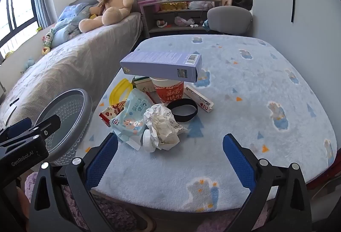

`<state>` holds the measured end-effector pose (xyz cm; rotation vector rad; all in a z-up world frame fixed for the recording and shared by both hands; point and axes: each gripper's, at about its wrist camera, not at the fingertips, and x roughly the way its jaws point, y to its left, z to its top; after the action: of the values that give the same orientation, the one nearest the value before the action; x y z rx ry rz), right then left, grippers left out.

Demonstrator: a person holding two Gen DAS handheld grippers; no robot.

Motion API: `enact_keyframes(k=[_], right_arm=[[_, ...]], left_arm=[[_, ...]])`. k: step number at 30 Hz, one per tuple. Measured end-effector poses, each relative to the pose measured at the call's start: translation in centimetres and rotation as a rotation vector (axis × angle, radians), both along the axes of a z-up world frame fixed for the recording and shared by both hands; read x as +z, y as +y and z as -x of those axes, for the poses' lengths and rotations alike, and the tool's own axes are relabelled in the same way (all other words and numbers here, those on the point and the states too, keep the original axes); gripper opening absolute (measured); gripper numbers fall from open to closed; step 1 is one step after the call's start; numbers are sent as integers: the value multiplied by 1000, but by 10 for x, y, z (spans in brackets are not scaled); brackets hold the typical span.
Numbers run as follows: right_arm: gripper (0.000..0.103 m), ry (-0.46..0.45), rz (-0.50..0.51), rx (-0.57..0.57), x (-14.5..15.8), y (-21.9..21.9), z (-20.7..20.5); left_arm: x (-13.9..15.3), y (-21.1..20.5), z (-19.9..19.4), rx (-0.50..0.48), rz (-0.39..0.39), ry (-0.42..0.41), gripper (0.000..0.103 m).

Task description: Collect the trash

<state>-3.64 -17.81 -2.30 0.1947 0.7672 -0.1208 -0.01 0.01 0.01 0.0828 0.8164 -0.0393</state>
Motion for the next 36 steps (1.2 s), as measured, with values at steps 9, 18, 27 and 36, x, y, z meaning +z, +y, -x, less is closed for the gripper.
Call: enact_keyframes(k=[9, 18, 27, 36], right_arm=[[97, -4, -1, 2, 1, -2, 0], [97, -5, -2, 0, 2, -2, 0], [97, -4, -4, 0, 3, -2, -1], [97, -5, -4, 0, 3, -2, -1]], left_arm=[[0, 0, 0, 1, 9, 5, 86], [0, 0, 0, 2, 6, 5, 86], [0, 0, 0, 1, 6, 3, 86], [1, 2, -1, 1, 5, 3, 86]])
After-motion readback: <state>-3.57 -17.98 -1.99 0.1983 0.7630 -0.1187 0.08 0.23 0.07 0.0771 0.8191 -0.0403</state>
